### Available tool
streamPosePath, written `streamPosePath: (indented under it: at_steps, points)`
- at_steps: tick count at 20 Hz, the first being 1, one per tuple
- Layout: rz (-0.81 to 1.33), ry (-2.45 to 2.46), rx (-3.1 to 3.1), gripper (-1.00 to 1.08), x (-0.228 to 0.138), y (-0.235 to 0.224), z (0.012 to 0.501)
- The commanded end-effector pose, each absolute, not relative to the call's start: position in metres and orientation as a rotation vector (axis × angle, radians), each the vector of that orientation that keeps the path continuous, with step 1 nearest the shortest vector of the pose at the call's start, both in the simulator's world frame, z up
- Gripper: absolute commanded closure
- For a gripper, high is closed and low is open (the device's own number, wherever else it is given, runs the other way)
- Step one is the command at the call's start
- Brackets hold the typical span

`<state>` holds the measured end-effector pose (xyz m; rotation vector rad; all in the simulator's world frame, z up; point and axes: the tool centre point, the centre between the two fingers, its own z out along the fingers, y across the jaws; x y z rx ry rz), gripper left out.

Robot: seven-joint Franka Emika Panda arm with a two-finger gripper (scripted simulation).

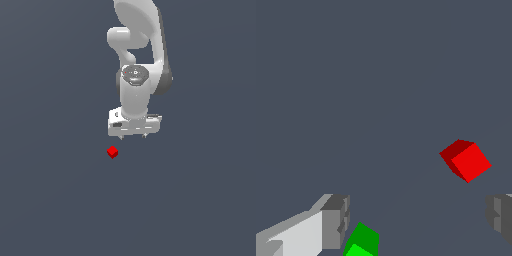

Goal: Stack the red cube on top of the green cube.

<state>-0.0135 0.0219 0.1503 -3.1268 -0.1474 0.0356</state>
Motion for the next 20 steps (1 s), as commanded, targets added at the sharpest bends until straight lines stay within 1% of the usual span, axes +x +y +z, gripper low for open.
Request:
streamPosePath:
  at_steps: [1, 20]
  points:
    - [0.034, -0.193, -3.125, -0.92, -0.015, 0.017, 0.146]
    - [0.013, -0.795, -3.035, -0.92, -0.02, -0.044, 0.097]
